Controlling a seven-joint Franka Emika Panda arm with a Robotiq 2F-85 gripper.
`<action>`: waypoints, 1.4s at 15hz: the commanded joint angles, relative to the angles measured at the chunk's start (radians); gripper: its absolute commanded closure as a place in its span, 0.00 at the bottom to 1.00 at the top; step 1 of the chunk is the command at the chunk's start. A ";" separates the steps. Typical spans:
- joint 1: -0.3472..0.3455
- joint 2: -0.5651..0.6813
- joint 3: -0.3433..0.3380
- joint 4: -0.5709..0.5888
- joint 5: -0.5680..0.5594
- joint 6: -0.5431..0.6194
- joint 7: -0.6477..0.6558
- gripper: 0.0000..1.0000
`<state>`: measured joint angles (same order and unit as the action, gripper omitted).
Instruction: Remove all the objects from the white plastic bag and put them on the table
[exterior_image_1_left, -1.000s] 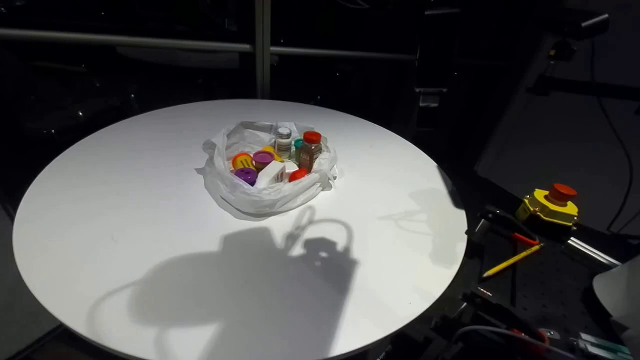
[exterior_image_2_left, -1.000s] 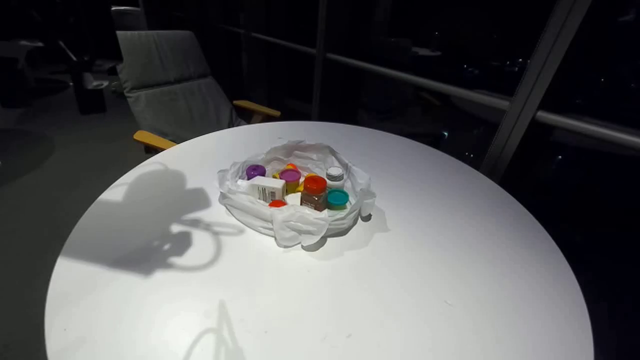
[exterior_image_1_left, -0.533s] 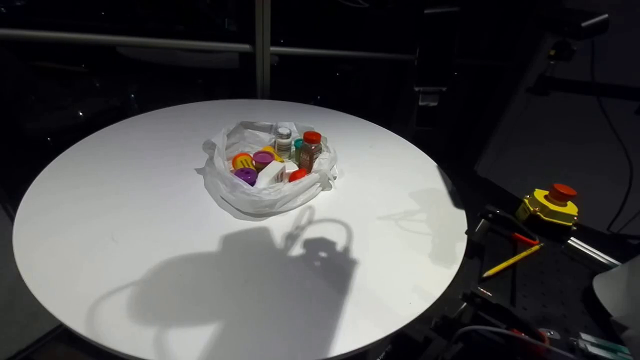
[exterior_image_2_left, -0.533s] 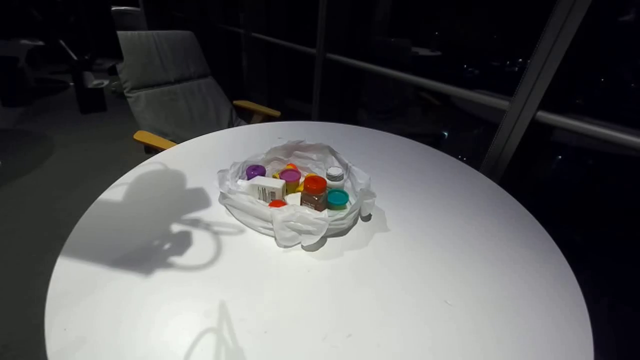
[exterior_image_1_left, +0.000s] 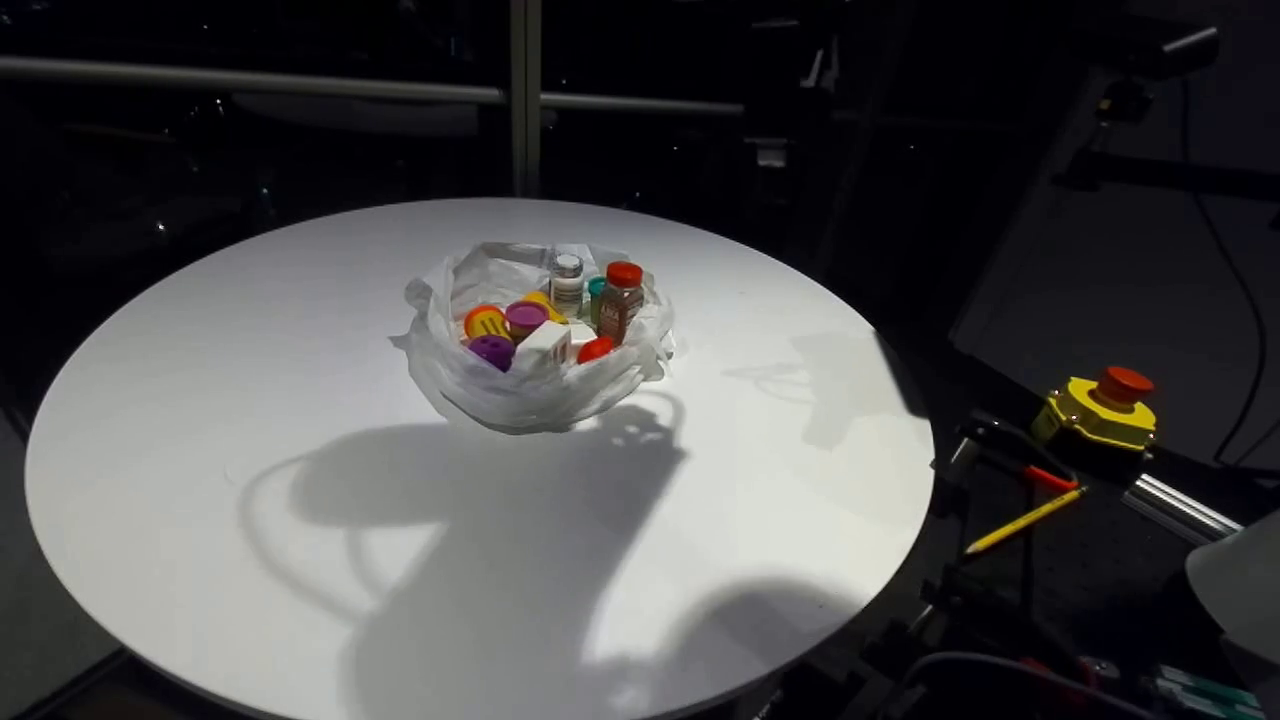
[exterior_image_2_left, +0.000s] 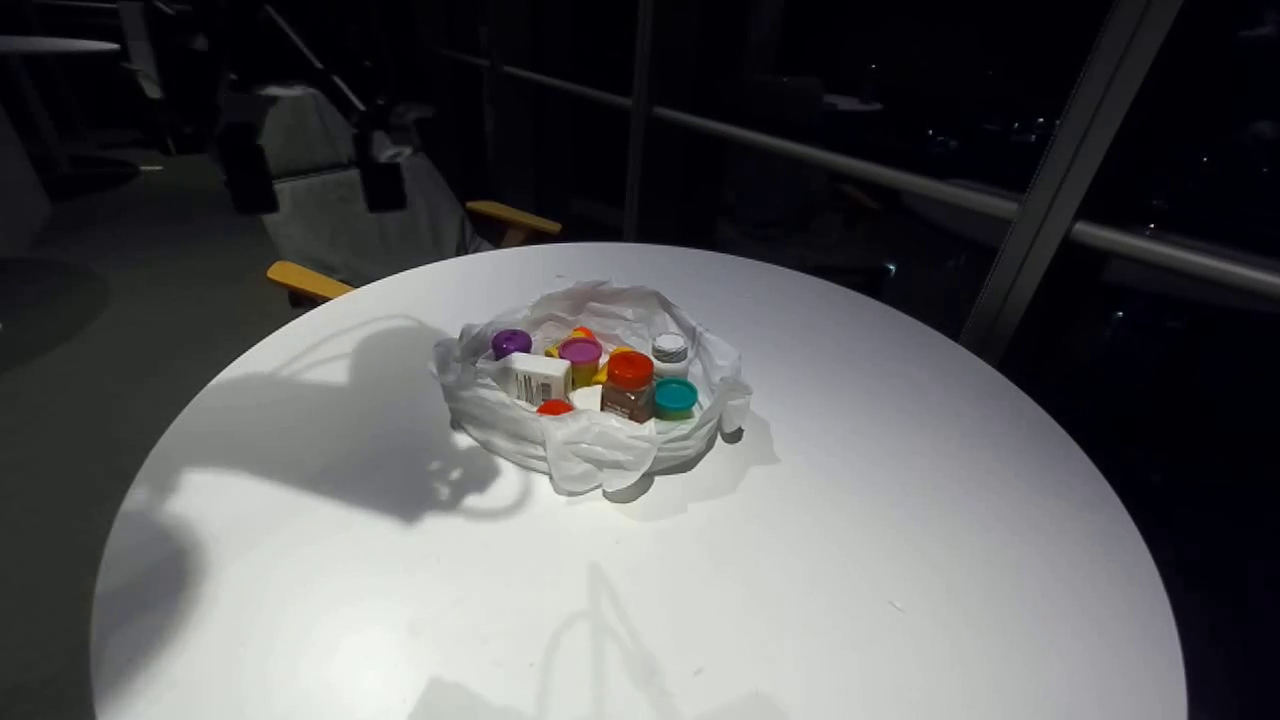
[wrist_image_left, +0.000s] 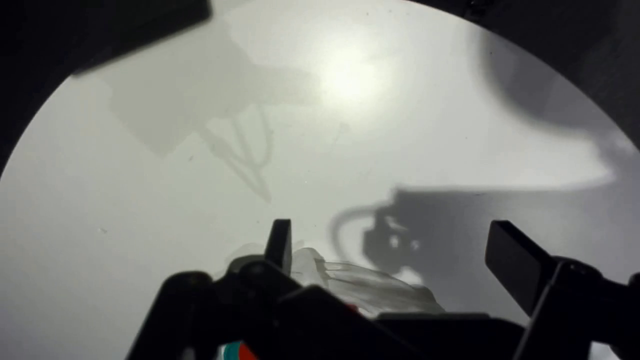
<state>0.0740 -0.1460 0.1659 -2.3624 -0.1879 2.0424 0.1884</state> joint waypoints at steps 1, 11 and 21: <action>-0.029 0.193 -0.054 0.149 -0.006 0.096 0.020 0.00; -0.001 0.554 -0.179 0.301 0.000 0.396 0.100 0.00; 0.053 0.677 -0.283 0.410 -0.044 0.442 0.196 0.00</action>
<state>0.1053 0.4920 -0.0850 -2.0061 -0.2133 2.4699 0.3488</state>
